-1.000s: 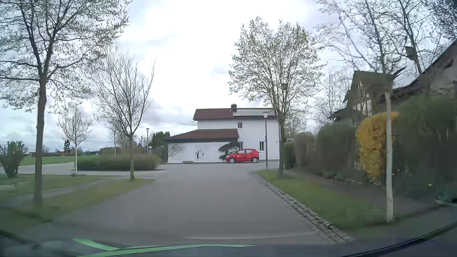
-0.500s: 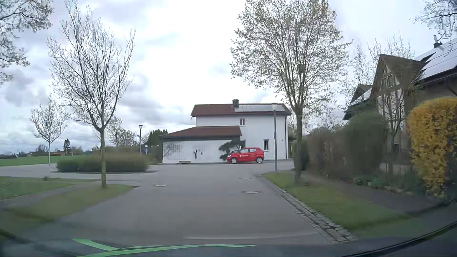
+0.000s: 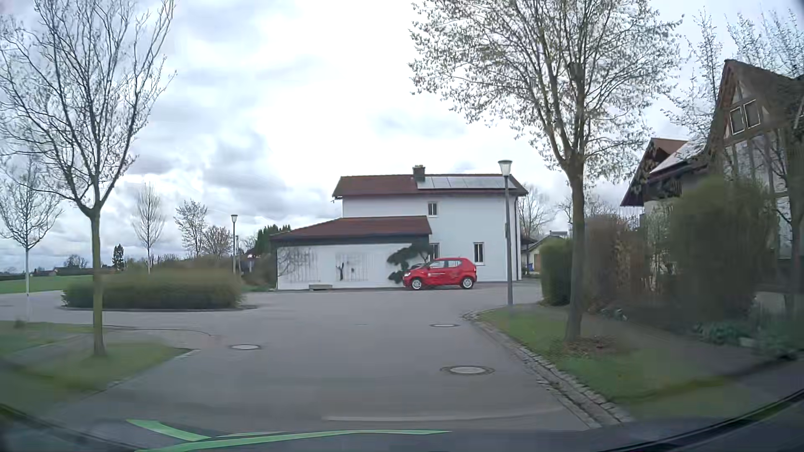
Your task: Follow the waypoints while adhering to traffic rules and regulations
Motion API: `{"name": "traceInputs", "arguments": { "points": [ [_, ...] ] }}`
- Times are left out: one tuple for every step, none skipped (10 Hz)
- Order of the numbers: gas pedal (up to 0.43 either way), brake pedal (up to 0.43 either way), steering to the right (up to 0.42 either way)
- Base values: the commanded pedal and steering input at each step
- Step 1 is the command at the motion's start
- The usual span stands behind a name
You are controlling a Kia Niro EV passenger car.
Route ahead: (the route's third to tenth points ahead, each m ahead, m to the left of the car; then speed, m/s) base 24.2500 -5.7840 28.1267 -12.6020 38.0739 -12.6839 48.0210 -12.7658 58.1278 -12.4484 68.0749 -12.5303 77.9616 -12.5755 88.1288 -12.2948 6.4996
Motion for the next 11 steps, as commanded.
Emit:
{"name": "traceInputs", "arguments": {
  "points": [
    [0.000, 0.000, -0.012],
    [0.000, 0.000, -0.015],
    [0.000, 0.000, -0.018],
    [0.000, 0.000, -0.016],
    [0.000, 0.012, -0.015],
    [0.000, 0.037, -0.015],
    [0.000, 0.061, -0.014],
    [0.000, 0.098, -0.012],
    [0.000, 0.128, -0.011],
    [0.000, 0.140, -0.008],
    [0.000, 0.146, -0.003]
  ]
}}
